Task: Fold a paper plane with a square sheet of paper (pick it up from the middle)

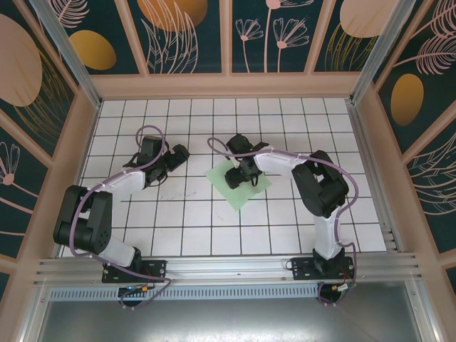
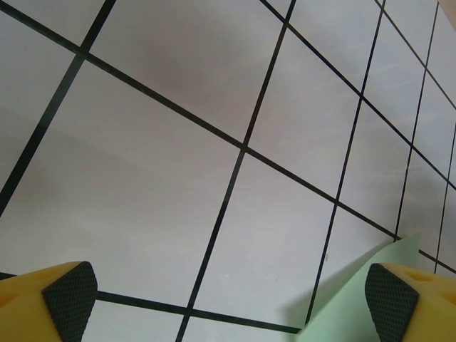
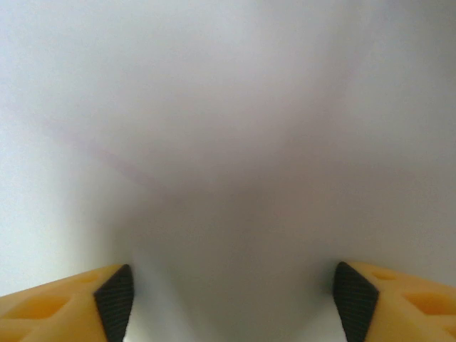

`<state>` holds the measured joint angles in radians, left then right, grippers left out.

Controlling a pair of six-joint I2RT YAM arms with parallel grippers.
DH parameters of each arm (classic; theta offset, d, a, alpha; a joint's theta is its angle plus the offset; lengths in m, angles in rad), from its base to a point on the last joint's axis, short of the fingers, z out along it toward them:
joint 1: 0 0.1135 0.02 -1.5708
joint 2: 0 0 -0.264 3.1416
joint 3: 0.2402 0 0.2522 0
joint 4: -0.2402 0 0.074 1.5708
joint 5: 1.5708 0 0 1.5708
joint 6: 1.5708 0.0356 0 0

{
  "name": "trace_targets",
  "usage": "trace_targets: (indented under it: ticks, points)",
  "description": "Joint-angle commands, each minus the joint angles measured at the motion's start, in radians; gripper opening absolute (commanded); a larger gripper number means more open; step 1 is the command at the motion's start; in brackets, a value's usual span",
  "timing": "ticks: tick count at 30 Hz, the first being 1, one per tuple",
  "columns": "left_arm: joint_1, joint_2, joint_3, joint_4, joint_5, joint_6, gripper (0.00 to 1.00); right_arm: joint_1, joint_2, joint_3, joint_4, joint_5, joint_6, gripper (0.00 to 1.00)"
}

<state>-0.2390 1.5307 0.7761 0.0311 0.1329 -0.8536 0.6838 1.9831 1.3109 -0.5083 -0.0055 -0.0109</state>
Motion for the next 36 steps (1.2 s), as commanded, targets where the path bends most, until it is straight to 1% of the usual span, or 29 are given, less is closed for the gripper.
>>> trace_targets:
  ticks: [1, 4, 5, 6, 10, 12, 14, 16, 17, 19, 23, 26, 28, 31, 36]
  points:
    - [0.005, 0.003, -0.011, 0.015, 0.014, 0.016, 0.99, -0.048, 0.071, -0.045, -0.025, -0.062, 0.017, 0.71]
    - [0.006, 0.003, -0.013, 0.017, 0.019, 0.017, 0.99, -0.056, 0.065, -0.033, -0.033, -0.065, 0.025, 0.64]
    - [0.005, 0.003, -0.015, 0.021, 0.023, 0.017, 0.98, -0.055, 0.058, -0.027, -0.028, -0.080, 0.029, 0.59]
    - [0.005, 0.002, -0.017, 0.026, 0.028, 0.017, 0.99, -0.055, 0.046, -0.020, -0.022, -0.098, 0.038, 0.57]
    - [0.006, -0.007, -0.029, 0.034, 0.038, 0.020, 0.99, -0.056, -0.009, -0.013, 0.014, -0.187, 0.067, 0.53]
    - [0.006, -0.019, -0.041, 0.044, 0.043, 0.021, 0.98, -0.059, -0.036, -0.018, 0.031, -0.225, 0.085, 0.48]
    - [0.004, -0.032, -0.057, 0.067, 0.060, 0.022, 0.98, -0.067, -0.058, -0.025, 0.056, -0.280, 0.117, 0.40]
    - [0.005, -0.046, -0.074, 0.101, 0.086, 0.020, 0.98, -0.074, -0.076, -0.038, 0.089, -0.331, 0.154, 0.37]
    - [0.005, -0.050, -0.079, 0.112, 0.094, 0.019, 0.99, -0.076, -0.086, -0.047, 0.106, -0.340, 0.170, 0.37]
    - [0.005, -0.055, -0.083, 0.115, 0.102, 0.021, 0.98, -0.075, -0.092, -0.047, 0.109, -0.296, 0.194, 0.40]
    - [0.005, -0.060, -0.082, 0.111, 0.096, 0.028, 0.98, -0.046, -0.055, 0.016, 0.021, -0.080, 0.185, 0.56]
    - [0.005, -0.057, -0.081, 0.108, 0.090, 0.026, 0.98, -0.015, -0.006, 0.061, -0.019, -0.019, 0.150, 0.71]
    - [0.006, -0.057, -0.081, 0.108, 0.087, 0.025, 0.98, 0.006, 0.023, 0.087, -0.033, 0.005, 0.134, 0.78]
    - [0.005, -0.055, -0.083, 0.105, 0.082, 0.025, 0.98, 0.023, 0.063, 0.128, -0.033, 0.000, 0.129, 0.84]
    - [0.005, -0.055, -0.081, 0.097, 0.071, 0.021, 0.98, 0.036, 0.135, 0.240, -0.062, -0.005, 0.194, 0.86]
